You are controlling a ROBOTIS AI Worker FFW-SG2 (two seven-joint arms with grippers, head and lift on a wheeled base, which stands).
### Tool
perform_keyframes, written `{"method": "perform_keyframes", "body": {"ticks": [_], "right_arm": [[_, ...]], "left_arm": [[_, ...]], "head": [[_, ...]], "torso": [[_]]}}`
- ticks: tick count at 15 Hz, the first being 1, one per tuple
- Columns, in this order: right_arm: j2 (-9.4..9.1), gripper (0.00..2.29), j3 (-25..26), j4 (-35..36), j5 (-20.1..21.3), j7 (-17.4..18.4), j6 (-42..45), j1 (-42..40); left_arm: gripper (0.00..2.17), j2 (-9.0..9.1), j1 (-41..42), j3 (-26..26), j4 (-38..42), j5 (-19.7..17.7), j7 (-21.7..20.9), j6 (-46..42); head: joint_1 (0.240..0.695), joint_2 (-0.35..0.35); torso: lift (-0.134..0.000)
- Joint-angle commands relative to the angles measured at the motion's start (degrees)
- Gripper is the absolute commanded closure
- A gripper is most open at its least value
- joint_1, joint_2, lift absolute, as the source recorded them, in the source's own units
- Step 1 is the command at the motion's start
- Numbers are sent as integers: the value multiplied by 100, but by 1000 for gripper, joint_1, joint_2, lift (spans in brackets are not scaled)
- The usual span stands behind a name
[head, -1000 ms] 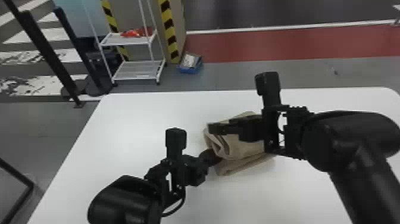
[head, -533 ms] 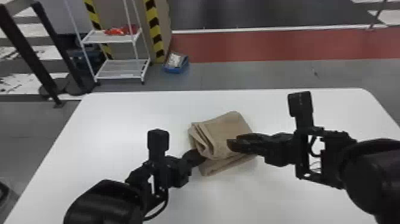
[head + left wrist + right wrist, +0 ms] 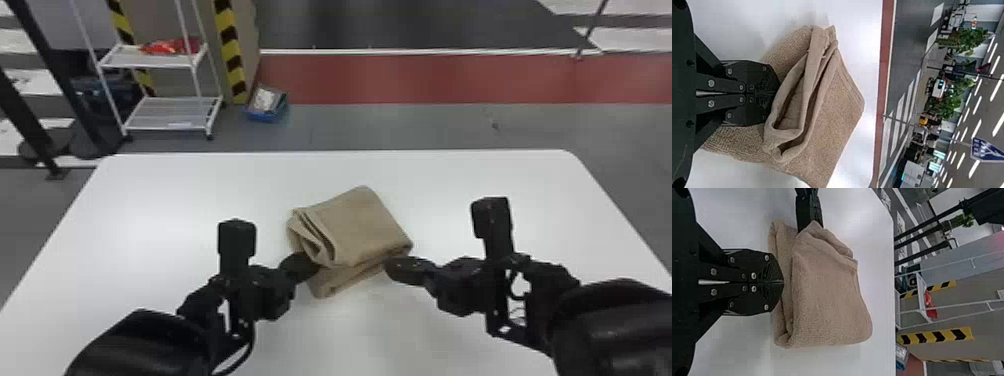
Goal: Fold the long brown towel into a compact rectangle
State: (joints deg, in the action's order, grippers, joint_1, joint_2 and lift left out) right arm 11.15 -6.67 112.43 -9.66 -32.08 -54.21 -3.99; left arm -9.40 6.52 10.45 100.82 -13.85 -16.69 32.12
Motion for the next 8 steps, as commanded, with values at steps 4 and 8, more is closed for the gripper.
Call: {"method": "perform_keyframes", "body": {"ticks": [4, 8], "right_arm": [[-236, 1899, 25, -1408, 105, 123, 767, 724], [-324, 1895, 96, -1988, 193, 571, 837, 1128]], "left_arm": [[1983, -26, 7, 18, 43, 5, -45, 18], [1980, -141, 227, 36, 509, 14, -124, 1]], "head": [[695, -14], [695, -24]], "torso": [[-116], [-116]]}}
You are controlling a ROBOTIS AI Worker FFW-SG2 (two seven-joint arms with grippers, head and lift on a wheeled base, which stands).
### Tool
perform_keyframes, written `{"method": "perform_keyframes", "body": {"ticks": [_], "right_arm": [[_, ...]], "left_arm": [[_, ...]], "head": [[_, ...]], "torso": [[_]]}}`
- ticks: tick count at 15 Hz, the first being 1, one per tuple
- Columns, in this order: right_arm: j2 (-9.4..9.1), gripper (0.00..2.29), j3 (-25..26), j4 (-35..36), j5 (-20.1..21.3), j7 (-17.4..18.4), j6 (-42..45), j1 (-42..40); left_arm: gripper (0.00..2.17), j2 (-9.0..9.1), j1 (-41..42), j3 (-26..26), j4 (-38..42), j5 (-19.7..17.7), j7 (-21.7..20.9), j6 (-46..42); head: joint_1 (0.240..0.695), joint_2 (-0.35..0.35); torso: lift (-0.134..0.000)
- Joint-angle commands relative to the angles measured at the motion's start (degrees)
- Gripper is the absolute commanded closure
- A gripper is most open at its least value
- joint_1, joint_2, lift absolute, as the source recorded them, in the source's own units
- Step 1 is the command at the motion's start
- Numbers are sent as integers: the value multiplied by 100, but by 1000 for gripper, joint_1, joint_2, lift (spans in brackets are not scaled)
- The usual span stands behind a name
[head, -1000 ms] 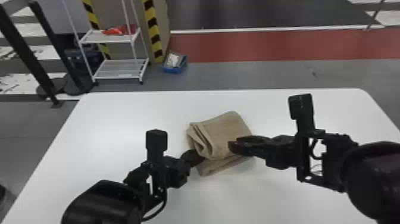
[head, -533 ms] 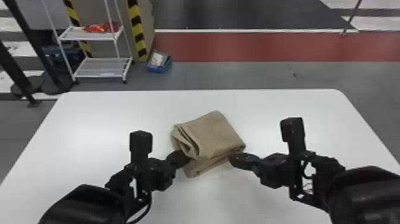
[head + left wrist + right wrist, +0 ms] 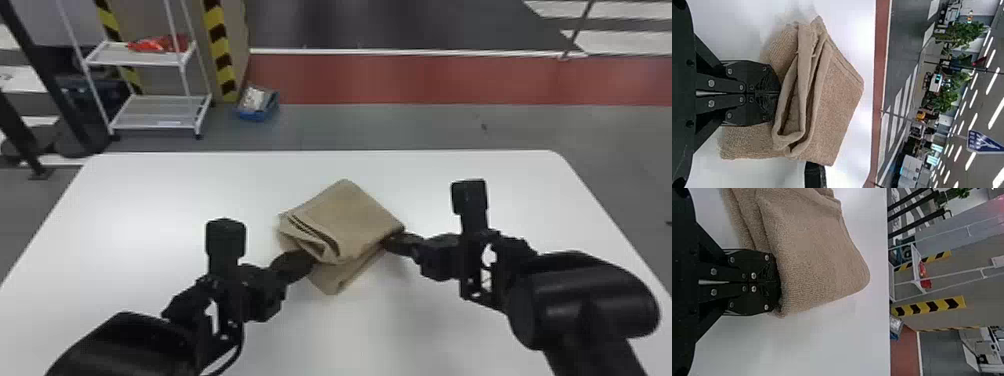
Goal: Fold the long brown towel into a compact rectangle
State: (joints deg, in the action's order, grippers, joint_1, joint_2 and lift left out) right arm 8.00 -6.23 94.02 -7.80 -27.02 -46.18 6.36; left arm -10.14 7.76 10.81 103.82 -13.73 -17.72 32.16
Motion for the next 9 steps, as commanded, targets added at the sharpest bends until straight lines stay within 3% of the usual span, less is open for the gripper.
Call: {"method": "perform_keyframes", "body": {"ticks": [1, 5, 9], "right_arm": [[-9, 1895, 149, -261, 7, 118, 34, 146], [-45, 1895, 465, -955, 7, 197, 245, 594], [-291, 1895, 368, -1948, 130, 197, 755, 1473]], "left_arm": [[1980, -146, 129, 0, 332, -7, -56, -3], [1980, -471, -126, -70, 411, -218, 23, -196], [1980, -498, -398, -193, -28, -280, 128, -601]], "head": [[695, -31], [695, -68], [695, -40]], "torso": [[-116], [-116], [-116]]}}
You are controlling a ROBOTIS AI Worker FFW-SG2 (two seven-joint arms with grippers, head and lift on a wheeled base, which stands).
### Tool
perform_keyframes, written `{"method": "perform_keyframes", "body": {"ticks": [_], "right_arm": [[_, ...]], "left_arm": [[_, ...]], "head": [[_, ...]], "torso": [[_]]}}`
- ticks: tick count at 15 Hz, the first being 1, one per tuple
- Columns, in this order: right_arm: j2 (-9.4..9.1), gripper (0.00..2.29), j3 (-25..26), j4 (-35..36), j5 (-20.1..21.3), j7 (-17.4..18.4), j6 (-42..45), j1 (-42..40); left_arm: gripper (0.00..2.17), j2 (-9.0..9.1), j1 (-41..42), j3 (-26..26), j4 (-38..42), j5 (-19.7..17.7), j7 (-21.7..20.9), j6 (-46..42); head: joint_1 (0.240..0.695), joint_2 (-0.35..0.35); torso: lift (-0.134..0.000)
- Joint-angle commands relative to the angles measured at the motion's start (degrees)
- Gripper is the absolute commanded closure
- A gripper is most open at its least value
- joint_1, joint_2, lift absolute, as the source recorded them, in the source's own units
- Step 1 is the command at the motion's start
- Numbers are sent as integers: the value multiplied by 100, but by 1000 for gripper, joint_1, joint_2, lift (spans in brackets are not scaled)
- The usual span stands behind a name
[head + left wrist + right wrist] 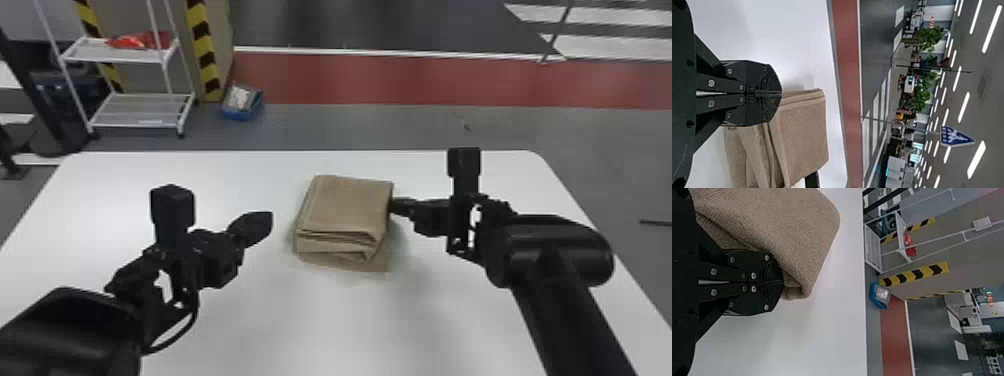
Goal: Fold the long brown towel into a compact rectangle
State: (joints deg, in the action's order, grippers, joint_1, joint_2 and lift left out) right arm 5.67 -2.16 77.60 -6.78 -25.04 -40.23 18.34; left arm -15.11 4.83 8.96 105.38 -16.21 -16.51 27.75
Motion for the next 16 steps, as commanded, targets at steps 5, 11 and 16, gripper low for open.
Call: {"method": "perform_keyframes", "body": {"ticks": [5, 11, 16], "right_arm": [[-163, 1895, -21, -193, -34, -98, 124, 117], [-31, 1895, 664, 2180, -307, -238, -631, -1307], [-93, 1895, 67, 2277, -245, -150, 353, -1430]], "left_arm": [[1980, 61, -316, 98, -536, -40, 7, -301], [1983, 254, -475, 133, -615, -40, 113, -371], [1980, 333, -606, 62, -879, -102, 464, -951]], "head": [[695, -8], [695, -36], [695, -48]], "torso": [[-116], [-116], [-116]]}}
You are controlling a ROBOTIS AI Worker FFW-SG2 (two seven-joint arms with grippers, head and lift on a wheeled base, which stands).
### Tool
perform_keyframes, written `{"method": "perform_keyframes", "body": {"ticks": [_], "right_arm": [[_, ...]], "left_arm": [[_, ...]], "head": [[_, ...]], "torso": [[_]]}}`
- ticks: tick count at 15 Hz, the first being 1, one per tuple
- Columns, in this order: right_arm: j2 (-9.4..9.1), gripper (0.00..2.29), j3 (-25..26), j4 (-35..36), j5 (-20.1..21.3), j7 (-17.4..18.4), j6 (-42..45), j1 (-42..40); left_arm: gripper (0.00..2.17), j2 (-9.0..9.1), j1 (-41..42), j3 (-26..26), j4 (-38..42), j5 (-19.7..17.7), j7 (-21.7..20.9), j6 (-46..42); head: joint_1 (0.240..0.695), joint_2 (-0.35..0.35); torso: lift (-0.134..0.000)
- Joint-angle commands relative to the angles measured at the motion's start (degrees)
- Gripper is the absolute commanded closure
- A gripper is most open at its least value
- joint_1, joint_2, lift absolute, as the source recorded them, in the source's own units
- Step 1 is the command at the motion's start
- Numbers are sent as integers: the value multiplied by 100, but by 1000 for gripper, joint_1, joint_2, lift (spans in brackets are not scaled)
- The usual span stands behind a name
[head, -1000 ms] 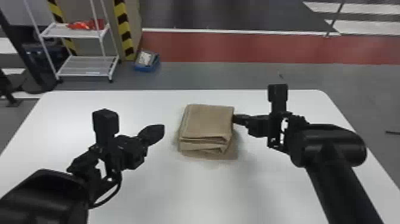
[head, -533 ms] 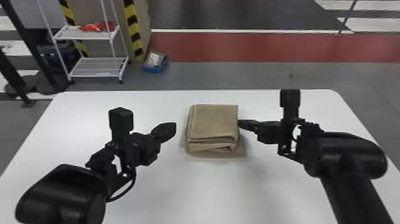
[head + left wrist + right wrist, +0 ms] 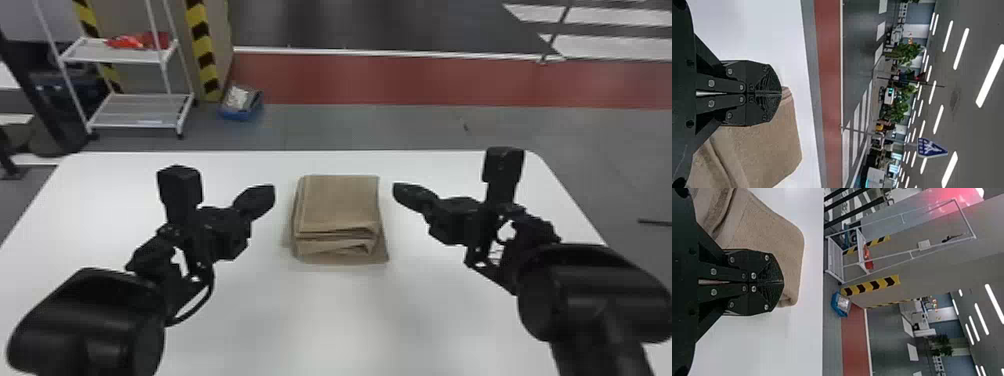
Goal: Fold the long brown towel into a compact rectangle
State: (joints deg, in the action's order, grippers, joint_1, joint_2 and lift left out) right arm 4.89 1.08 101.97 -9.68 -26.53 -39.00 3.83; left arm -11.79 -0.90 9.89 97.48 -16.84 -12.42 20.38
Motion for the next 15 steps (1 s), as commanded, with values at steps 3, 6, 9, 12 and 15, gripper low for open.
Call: {"method": "perform_keyframes", "body": {"ticks": [3, 6, 9, 12, 15], "right_arm": [[-23, 1895, -609, -898, 124, -45, 1091, -23], [-14, 1895, -697, -1056, 203, -54, 1320, -207], [38, 1895, -609, -1048, 203, -63, 1302, -339], [47, 1882, -486, -925, 168, -124, 1425, -559], [38, 829, -371, 156, 27, -168, 1443, -1104]], "left_arm": [[1980, 10, -60, -128, -186, -83, 73, -336], [1980, 10, -104, -136, -291, -83, 73, -354], [1980, 37, -104, -101, -291, -74, 73, -354], [1980, 81, -104, -75, -282, -74, 82, -354], [1932, 107, -33, 13, -186, -74, 214, -618]], "head": [[695, 11], [695, 44], [695, 52], [695, 39], [695, 27]], "torso": [[-116], [-116], [-116], [-116], [-116]]}}
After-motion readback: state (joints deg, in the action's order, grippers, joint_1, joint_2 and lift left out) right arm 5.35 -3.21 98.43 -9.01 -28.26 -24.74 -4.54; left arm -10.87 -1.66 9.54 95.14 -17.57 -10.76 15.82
